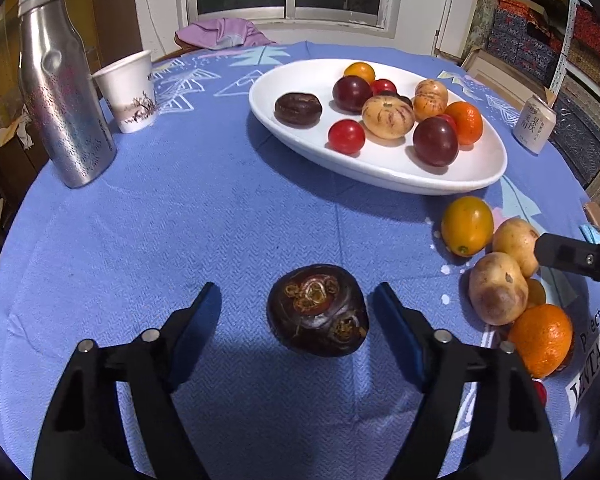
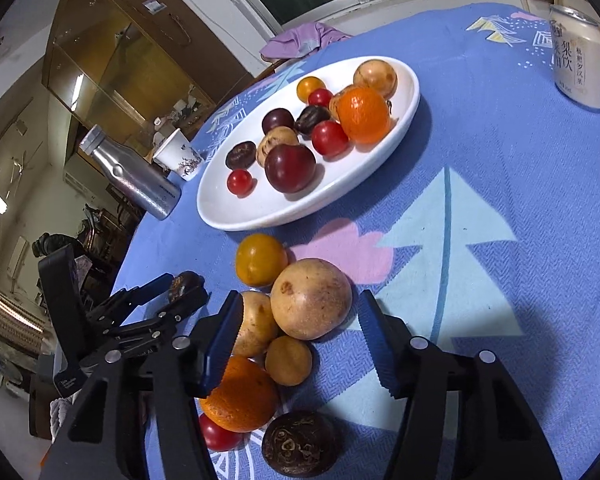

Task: Organize fruits
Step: 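Grasp the brown fruit with left while right grasps a beige round fruit, carry both to plate, then release the brown fruit into the plate with left while right releases the beige fruit there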

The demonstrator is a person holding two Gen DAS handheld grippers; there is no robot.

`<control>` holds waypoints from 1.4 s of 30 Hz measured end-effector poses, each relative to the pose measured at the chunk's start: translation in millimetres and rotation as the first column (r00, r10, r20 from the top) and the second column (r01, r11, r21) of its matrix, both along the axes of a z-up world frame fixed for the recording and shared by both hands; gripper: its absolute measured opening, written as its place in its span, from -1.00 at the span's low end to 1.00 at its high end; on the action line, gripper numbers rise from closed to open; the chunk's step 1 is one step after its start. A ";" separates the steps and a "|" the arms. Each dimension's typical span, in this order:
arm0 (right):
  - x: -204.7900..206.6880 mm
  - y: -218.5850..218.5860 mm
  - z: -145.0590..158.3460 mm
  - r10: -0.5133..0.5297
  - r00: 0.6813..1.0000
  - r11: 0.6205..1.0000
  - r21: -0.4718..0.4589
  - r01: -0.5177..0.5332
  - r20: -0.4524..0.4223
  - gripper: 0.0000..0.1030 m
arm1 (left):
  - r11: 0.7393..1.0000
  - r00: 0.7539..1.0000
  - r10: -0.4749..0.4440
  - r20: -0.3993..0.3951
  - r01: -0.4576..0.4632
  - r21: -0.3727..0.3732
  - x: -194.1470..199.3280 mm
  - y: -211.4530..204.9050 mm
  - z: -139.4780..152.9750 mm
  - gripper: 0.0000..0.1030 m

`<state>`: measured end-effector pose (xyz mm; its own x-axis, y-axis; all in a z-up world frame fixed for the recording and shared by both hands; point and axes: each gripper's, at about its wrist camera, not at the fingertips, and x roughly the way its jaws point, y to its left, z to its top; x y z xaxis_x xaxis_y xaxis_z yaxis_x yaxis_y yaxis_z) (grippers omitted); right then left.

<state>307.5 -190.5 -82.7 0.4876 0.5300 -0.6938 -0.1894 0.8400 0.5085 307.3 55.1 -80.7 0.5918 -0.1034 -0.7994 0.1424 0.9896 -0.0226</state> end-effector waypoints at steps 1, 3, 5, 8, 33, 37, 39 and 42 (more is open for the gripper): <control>1.0 2.0 -2.6 0.000 1.000 1.000 -0.004 0.000 -0.006 0.17 | 1.000 1.000 -0.002 0.002 0.002 -0.003 -0.3 0.3 0.3 0.48; 2.0 4.9 -5.3 -0.002 1.000 1.000 -0.011 0.002 0.000 0.17 | 1.000 1.000 -0.003 0.001 0.003 -0.005 -0.2 0.1 -0.1 0.48; 1.9 7.4 -5.3 0.000 1.000 1.000 -0.020 0.000 0.009 0.07 | 1.000 1.000 -0.007 0.003 0.007 -0.005 -0.3 -0.5 -0.3 0.42; 2.6 5.0 -6.1 -0.009 1.000 0.999 -0.031 0.009 0.017 -0.13 | 1.000 1.000 -0.016 0.009 0.016 -0.009 -1.5 -1.3 0.8 0.19; 71.6 4.4 78.8 -0.114 0.970 0.993 0.019 0.113 0.216 -0.15 | 0.996 0.986 0.030 0.164 -0.014 -0.093 78.0 -38.7 66.3 -0.12; 100.2 20.4 58.1 -0.108 0.978 0.992 -0.042 0.117 0.177 -0.15 | 0.997 0.990 0.039 0.137 -0.029 -0.076 91.2 -32.1 49.2 -0.12; 108.1 22.5 49.6 -0.117 0.979 0.989 -0.068 0.129 0.167 -0.15 | 0.995 0.991 0.043 0.124 -0.032 -0.090 96.5 -28.2 44.3 -0.12; 111.8 24.5 40.3 -0.120 0.979 0.986 -0.092 0.136 0.163 -0.07 | 0.996 0.990 0.050 0.129 -0.039 -0.085 98.1 -25.5 40.6 0.00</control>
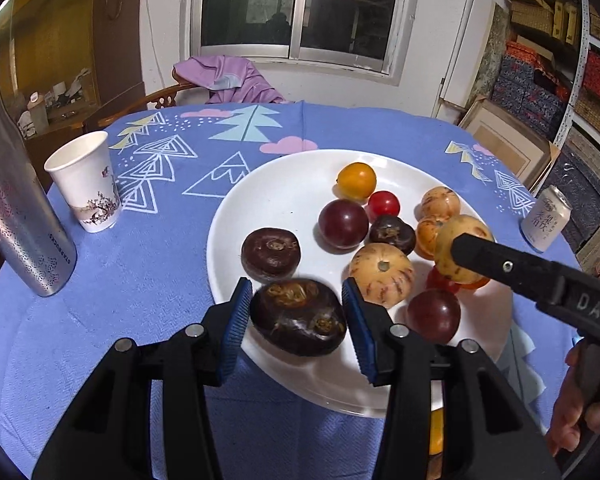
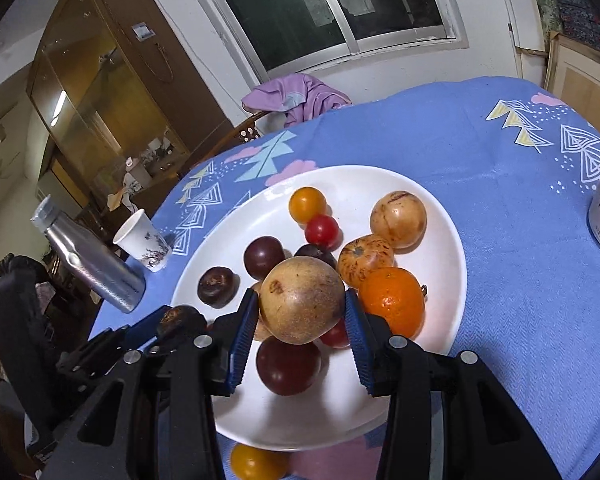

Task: Organize fruits
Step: 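Release the brown fruit into the plate with left while right releases the beige fruit there, then reach the left gripper toward a beige potato-like fruit beside the plate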

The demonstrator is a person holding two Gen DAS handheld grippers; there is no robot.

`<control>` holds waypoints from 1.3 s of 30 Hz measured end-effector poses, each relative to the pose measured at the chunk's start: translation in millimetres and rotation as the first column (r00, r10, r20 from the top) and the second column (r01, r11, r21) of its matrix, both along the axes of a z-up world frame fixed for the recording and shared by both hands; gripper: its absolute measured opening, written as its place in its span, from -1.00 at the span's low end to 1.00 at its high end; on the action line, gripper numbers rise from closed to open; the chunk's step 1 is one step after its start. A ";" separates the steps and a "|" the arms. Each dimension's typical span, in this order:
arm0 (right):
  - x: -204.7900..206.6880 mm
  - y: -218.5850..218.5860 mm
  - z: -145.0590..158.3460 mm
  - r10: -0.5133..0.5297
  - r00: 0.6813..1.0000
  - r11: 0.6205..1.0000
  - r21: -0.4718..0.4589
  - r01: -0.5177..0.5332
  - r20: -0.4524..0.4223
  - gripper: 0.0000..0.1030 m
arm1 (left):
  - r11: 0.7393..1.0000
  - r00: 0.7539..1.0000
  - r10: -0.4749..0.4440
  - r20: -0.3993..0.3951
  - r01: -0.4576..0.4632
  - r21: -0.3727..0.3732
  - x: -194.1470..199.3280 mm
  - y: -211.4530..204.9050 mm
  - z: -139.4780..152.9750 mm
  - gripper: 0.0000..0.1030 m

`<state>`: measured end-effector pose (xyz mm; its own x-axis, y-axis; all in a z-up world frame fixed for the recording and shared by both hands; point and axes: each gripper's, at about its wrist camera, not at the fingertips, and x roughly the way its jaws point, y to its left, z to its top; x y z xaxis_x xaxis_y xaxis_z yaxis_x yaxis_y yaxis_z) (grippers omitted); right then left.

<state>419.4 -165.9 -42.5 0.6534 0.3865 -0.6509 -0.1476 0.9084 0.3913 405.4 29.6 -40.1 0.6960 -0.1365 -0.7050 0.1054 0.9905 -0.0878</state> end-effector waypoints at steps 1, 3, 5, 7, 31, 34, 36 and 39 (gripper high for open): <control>-1.1 -1.3 -1.0 -0.001 1.000 1.000 0.008 0.001 -0.002 0.03 | 1.000 1.000 0.002 0.006 -0.002 0.002 -0.9 0.3 0.8 0.07; -6.5 -3.8 3.8 0.010 1.000 0.999 0.034 -0.010 0.008 0.09 | 1.000 0.999 0.005 0.031 -0.005 -0.005 -5.4 2.0 6.4 0.38; -17.4 -8.8 17.1 0.008 0.999 0.999 0.050 -0.010 0.040 0.14 | 1.000 0.998 0.010 0.058 -0.010 -0.003 -12.7 4.1 13.6 0.45; -33.2 -16.0 33.3 -0.002 0.997 0.997 0.071 -0.004 0.083 0.26 | 1.000 0.997 0.006 0.071 -0.006 -0.006 -22.0 6.8 18.6 0.48; -135.8 -106.6 -11.7 -0.153 0.988 0.929 0.337 0.156 -0.036 0.79 | 0.983 0.980 -0.182 -0.080 0.184 0.022 -99.9 -55.6 -13.0 0.84; -135.2 -109.6 -12.7 -0.156 0.987 0.923 0.350 0.162 -0.046 0.79 | 0.978 0.974 -0.184 -0.129 0.194 0.071 -96.2 -61.1 -22.5 0.86; -135.3 -110.8 -13.1 -0.158 0.986 0.920 0.356 0.165 -0.049 0.79 | 0.979 0.966 -0.197 -0.167 0.204 0.025 -93.8 -56.2 -26.4 0.89; -134.8 -111.5 -13.8 -0.159 0.986 0.921 0.353 0.166 -0.051 0.79 | 0.976 0.964 -0.209 -0.163 0.216 0.026 -100.5 -43.4 -23.4 0.92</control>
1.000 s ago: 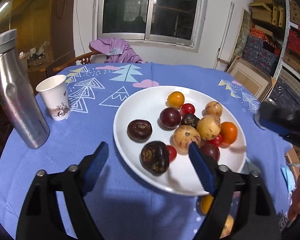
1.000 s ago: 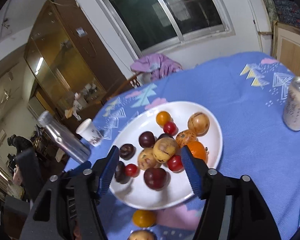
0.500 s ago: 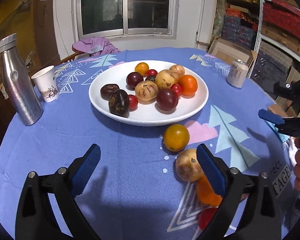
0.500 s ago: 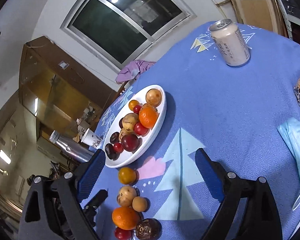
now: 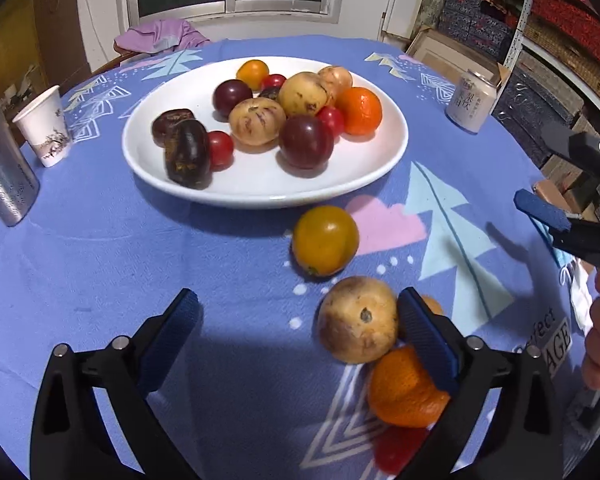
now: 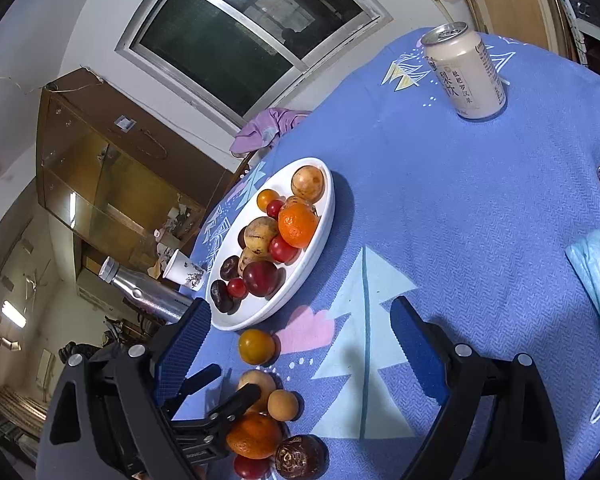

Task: Organize fruits
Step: 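Reach the left gripper toward a beige potato-like fruit beside the plate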

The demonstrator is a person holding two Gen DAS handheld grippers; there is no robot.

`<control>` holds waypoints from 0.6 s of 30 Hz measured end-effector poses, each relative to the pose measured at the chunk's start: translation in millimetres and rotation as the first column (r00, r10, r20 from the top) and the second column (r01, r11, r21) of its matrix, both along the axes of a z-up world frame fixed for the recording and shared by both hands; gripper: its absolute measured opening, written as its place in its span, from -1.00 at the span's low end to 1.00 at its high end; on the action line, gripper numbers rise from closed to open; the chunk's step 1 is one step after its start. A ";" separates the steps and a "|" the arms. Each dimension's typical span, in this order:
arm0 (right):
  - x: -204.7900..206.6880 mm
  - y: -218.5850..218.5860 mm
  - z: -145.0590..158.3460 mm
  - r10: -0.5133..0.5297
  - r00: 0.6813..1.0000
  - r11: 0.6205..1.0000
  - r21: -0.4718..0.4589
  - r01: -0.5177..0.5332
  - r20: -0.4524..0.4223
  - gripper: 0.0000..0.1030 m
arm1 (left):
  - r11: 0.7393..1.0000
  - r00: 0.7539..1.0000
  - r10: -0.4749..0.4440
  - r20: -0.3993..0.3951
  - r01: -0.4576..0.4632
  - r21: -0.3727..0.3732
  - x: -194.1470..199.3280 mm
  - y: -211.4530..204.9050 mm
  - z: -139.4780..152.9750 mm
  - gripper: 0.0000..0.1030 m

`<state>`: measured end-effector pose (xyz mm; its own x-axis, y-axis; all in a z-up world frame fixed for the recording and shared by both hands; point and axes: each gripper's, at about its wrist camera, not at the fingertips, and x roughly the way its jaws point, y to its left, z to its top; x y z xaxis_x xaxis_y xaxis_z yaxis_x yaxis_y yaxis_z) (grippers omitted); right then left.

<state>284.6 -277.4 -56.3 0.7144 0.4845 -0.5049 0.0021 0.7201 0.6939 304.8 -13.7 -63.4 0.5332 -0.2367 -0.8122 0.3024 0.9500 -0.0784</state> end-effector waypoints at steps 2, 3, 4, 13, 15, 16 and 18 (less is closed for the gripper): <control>1.0 -2.3 -1.3 -0.001 1.000 1.000 0.008 0.001 -0.006 0.79 | 0.999 0.999 0.032 0.028 -0.031 -0.021 -6.9 20.9 6.2 0.92; 1.2 -3.8 -1.9 -0.002 1.000 1.000 0.013 0.003 -0.009 0.79 | 0.997 0.996 0.077 0.046 -0.076 -0.027 -10.0 35.1 9.9 0.92; 0.9 -5.1 -2.2 -0.005 1.000 1.000 0.017 0.005 -0.009 0.79 | 0.991 0.989 0.134 0.063 -0.133 -0.025 -12.9 50.6 12.5 0.92; -0.5 8.7 0.2 0.039 0.999 0.999 -0.029 -0.039 0.004 0.79 | 0.963 0.974 0.225 0.000 -0.222 -0.154 -17.6 101.4 3.6 0.91; -0.3 9.2 -0.1 0.039 0.999 0.999 -0.036 -0.039 0.001 0.79 | 0.978 0.981 0.195 0.018 -0.193 -0.083 -17.5 85.7 0.6 0.91; -0.4 8.6 -0.3 0.037 0.999 0.999 -0.033 -0.037 0.000 0.79 | 0.981 0.983 0.184 0.022 -0.182 -0.059 -18.7 80.7 -1.4 0.91; -0.6 7.0 -0.7 0.033 0.999 0.999 -0.028 -0.033 -0.001 0.79 | 0.985 0.985 0.173 0.027 -0.172 -0.026 -20.2 74.9 -4.3 0.92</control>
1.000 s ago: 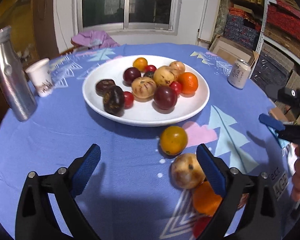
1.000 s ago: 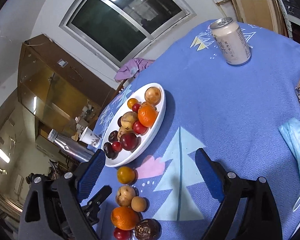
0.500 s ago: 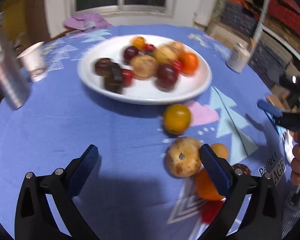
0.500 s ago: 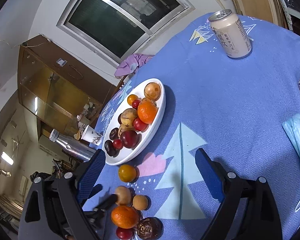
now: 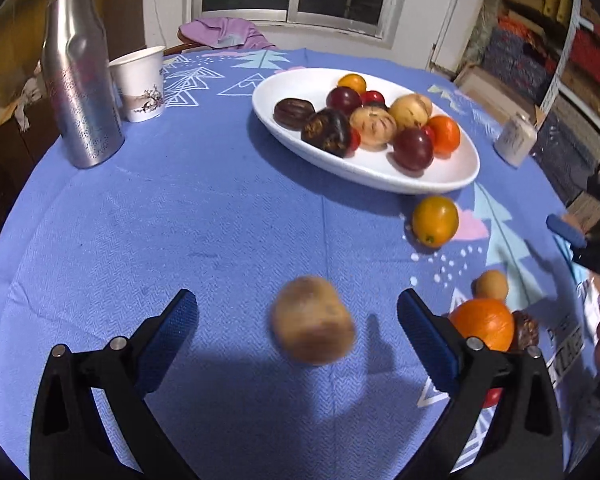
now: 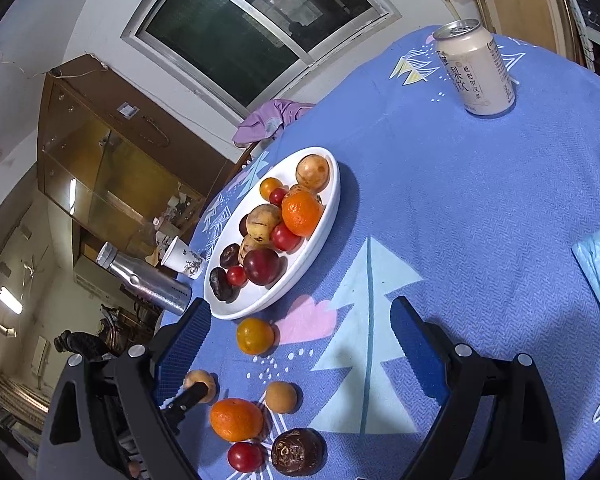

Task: Organize fruits
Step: 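Reach the left gripper toward a beige potato-like fruit beside the plate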

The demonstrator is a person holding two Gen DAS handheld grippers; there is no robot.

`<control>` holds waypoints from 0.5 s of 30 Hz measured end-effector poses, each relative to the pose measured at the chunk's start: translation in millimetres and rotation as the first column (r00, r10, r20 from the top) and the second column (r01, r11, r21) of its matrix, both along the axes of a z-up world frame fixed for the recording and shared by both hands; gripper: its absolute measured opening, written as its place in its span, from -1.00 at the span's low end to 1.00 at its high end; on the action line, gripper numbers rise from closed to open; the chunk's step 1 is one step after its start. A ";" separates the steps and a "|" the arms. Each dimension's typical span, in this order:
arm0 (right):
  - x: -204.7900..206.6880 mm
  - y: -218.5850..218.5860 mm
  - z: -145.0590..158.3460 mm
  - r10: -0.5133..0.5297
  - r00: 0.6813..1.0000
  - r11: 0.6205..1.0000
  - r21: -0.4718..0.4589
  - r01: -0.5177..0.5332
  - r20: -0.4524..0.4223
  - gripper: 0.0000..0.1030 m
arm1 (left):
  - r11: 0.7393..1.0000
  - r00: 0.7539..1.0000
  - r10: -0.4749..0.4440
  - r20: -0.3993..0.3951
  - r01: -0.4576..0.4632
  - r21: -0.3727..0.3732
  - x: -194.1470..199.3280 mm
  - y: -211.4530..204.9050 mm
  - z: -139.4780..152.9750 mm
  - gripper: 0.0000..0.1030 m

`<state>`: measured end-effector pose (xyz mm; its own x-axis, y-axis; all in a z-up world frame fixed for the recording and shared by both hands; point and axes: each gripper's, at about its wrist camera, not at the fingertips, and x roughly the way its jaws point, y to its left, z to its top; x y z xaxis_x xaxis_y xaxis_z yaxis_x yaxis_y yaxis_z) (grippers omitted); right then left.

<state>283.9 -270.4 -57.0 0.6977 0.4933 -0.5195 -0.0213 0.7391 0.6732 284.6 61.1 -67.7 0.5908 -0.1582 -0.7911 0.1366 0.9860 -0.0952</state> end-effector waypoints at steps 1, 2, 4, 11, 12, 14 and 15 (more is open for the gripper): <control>0.1 -0.3 -0.2 -0.001 1.000 1.000 0.000 0.001 -0.001 0.79 | 1.000 1.000 0.004 -0.003 -0.004 0.013 0.6 -0.7 -1.3 0.91; 0.4 -0.1 -0.4 0.000 1.000 1.000 -0.001 0.000 -0.002 0.79 | 1.000 1.000 0.009 -0.009 -0.008 0.018 0.7 0.2 -2.9 0.91; 0.6 1.5 -0.9 0.005 1.000 1.000 -0.004 -0.005 -0.004 0.79 | 1.000 1.000 0.019 -0.019 -0.019 0.011 1.3 4.0 -4.5 0.91; 0.8 3.0 -0.6 0.010 1.000 1.000 -0.005 -0.010 -0.003 0.79 | 0.993 0.994 0.103 0.021 -0.102 -0.051 -14.7 40.6 4.9 0.91; 0.8 2.9 -0.6 0.011 1.000 1.000 -0.006 -0.011 -0.003 0.79 | 0.994 0.995 0.095 0.016 -0.094 -0.050 -17.9 41.3 2.4 0.91; 0.5 4.6 -0.1 0.017 1.000 1.000 -0.013 -0.017 0.001 0.79 | 0.997 0.998 0.064 0.015 -0.063 -0.037 -22.7 36.5 0.3 0.91; 0.3 5.3 -0.1 0.018 1.000 1.000 -0.019 -0.018 0.002 0.79 | 0.999 0.998 0.051 0.026 -0.051 -0.012 -25.1 31.4 0.3 0.91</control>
<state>284.2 -265.1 -57.1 0.6897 0.4962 -0.5273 -0.0362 0.7509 0.6594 259.5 92.6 -67.4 0.6188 -0.1364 -0.7736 0.0887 0.9906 -0.1037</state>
